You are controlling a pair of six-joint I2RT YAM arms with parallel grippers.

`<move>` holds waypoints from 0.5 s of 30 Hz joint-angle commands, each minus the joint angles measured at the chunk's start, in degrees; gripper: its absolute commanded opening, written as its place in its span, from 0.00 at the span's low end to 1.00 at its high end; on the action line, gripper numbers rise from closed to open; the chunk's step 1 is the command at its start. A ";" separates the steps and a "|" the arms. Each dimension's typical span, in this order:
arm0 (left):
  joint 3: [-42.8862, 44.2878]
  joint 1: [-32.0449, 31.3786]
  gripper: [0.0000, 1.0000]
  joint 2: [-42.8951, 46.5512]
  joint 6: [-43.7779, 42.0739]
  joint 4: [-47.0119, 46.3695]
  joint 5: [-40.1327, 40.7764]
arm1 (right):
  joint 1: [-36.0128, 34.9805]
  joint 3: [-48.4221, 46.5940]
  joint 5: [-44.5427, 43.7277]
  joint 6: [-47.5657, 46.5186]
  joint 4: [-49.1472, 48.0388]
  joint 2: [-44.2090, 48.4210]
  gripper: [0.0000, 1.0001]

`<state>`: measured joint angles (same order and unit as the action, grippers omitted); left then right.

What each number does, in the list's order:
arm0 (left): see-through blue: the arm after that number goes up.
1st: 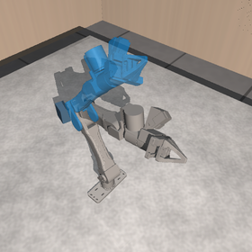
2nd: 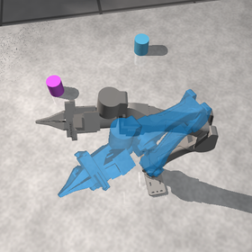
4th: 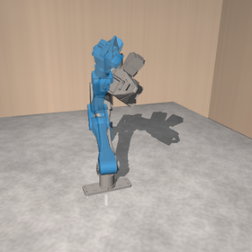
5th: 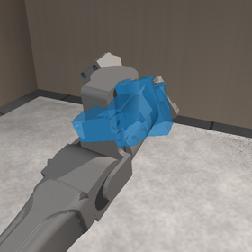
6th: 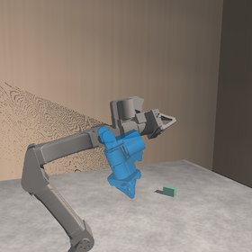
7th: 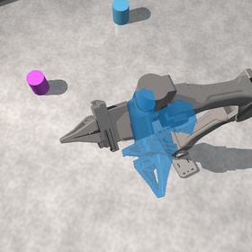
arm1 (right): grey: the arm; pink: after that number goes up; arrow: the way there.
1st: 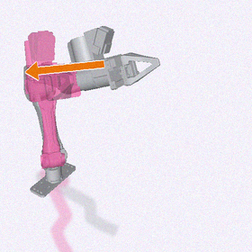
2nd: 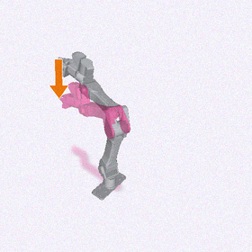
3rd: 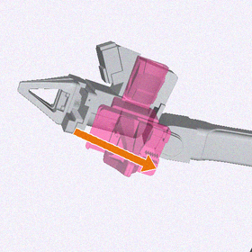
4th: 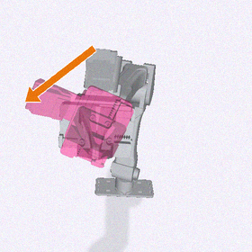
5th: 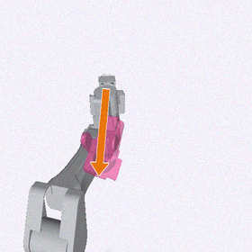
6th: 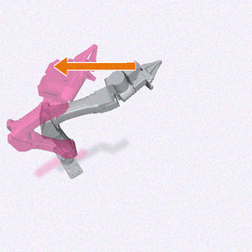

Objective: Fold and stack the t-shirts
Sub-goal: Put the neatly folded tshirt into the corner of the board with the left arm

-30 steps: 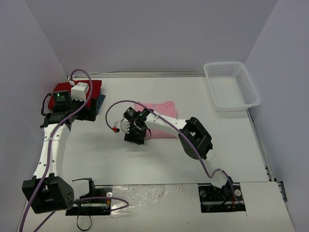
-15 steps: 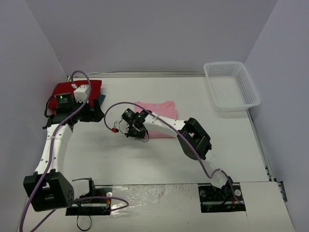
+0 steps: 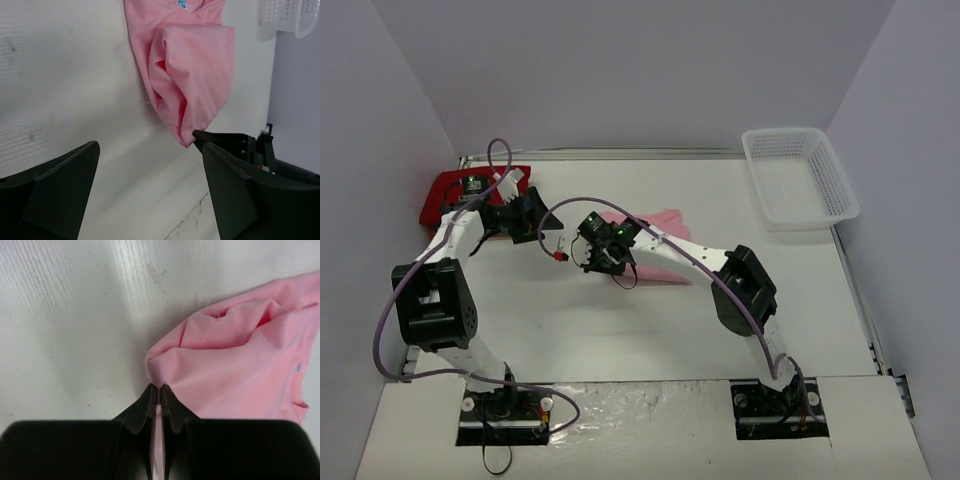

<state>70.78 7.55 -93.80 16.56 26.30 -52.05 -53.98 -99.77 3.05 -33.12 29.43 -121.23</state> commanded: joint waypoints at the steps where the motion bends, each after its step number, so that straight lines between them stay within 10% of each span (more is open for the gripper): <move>1: 3.13 -1.66 0.83 -2.70 6.47 -2.75 -7.01 | 0.27 -0.08 -0.68 0.34 2.21 4.33 0.00; 15: 0.86 -12.73 0.96 -11.23 15.08 -12.75 -12.90 | 0.63 -2.10 -0.41 -0.10 3.35 1.52 0.00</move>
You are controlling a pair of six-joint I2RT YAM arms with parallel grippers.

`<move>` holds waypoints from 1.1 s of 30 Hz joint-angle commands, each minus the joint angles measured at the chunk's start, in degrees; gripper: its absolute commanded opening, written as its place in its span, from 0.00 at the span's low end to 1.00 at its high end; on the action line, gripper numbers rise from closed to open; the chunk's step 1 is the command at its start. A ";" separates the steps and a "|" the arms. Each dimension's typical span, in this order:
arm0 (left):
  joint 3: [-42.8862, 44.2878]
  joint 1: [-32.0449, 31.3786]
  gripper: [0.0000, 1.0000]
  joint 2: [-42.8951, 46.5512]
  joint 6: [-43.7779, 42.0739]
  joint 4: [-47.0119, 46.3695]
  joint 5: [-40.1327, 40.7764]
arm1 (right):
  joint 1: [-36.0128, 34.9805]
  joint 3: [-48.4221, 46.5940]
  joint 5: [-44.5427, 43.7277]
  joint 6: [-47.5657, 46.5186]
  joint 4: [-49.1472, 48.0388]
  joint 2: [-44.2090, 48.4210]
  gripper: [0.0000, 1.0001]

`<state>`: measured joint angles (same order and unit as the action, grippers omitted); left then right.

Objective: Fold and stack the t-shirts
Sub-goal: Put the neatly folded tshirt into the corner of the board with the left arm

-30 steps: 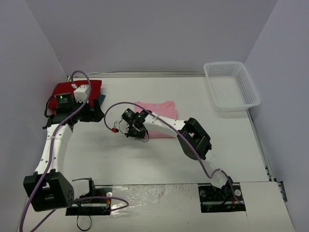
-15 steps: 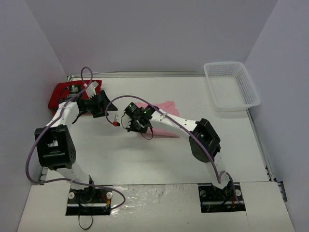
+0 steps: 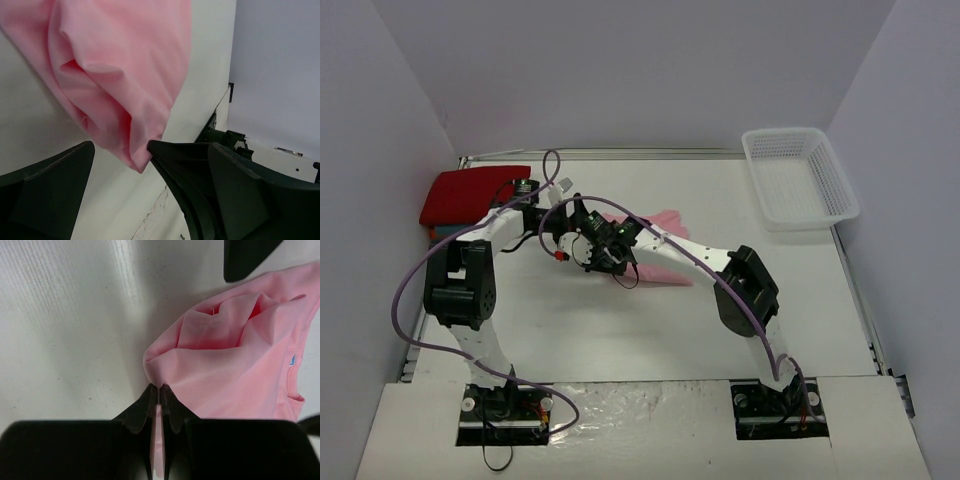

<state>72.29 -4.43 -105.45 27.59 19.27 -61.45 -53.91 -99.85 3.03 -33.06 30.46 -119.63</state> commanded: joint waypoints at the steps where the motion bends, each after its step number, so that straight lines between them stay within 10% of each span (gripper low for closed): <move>1: -0.92 -1.11 0.96 0.51 4.13 -5.82 -3.50 | 0.65 -2.10 -0.56 -0.25 2.41 -0.25 0.00; 33: -6.11 -4.63 0.94 -5.12 4.04 -6.78 -0.07 | 1.53 -9.22 -2.15 -0.87 5.93 -2.71 0.00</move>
<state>65.98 -8.34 -110.78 30.65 14.04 -61.01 -52.88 -106.39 2.74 -33.61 34.52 -123.37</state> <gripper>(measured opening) 0.945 0.011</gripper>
